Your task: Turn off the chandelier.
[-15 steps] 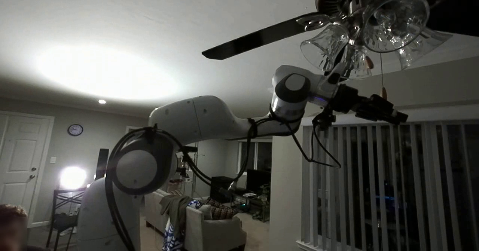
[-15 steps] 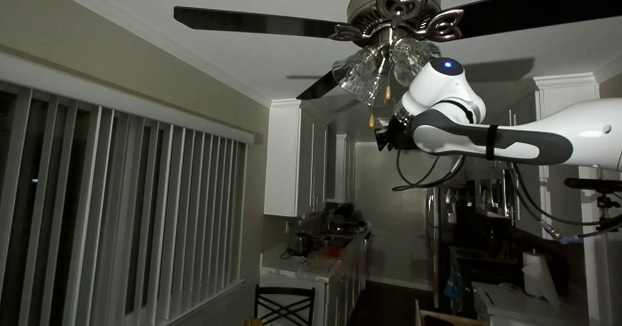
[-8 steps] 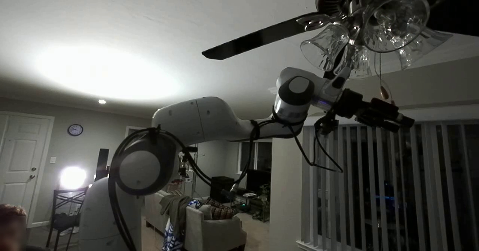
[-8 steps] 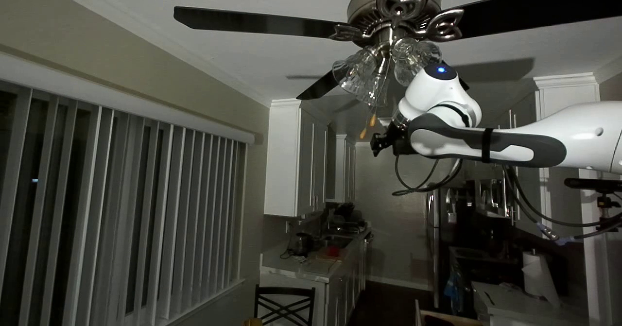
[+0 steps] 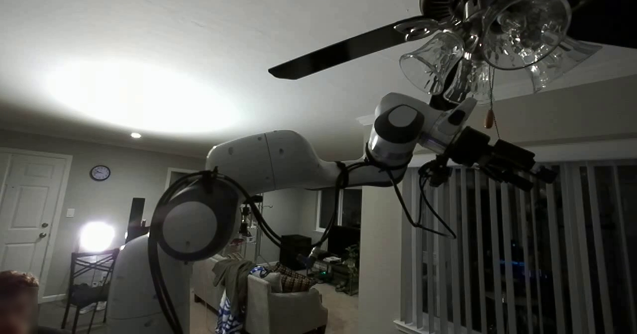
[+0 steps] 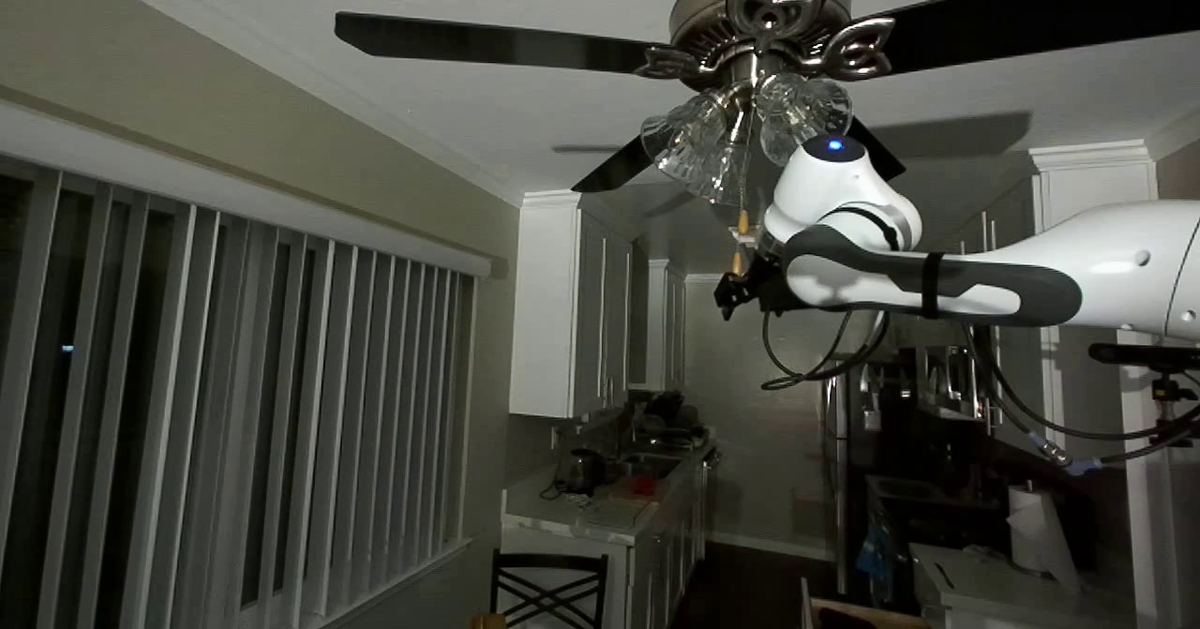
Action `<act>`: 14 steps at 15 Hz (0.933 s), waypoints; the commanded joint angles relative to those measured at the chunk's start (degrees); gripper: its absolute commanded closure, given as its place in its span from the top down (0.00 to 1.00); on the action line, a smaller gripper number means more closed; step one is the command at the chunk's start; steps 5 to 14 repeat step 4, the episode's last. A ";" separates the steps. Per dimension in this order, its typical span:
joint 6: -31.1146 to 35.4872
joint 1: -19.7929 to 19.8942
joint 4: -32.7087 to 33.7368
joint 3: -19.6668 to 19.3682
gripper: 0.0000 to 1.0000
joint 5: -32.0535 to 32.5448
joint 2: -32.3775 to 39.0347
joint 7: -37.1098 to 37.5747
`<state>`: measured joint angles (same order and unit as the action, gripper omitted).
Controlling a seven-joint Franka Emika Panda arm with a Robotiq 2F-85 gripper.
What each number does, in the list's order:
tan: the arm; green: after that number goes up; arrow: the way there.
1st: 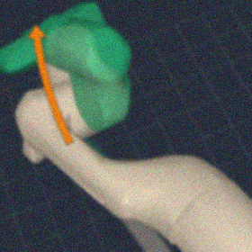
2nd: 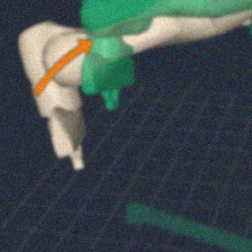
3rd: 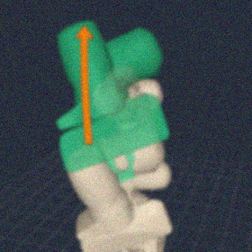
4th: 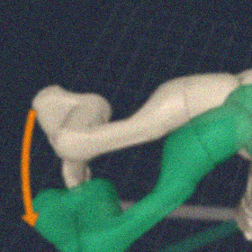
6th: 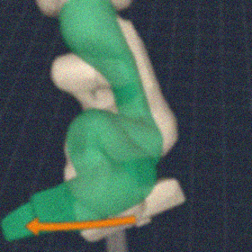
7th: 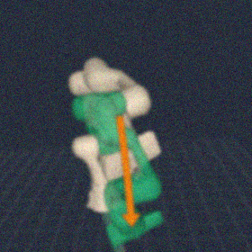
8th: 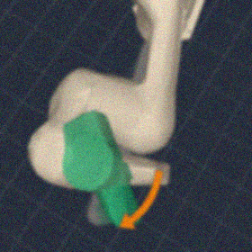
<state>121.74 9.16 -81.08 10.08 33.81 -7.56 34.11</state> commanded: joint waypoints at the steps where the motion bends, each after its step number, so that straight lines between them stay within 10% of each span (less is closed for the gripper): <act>1: -0.59 0.00 0.01 0.03 1.00 0.00 0.07 0.00; 14: -0.72 0.00 0.00 0.04 1.00 0.00 0.11 0.00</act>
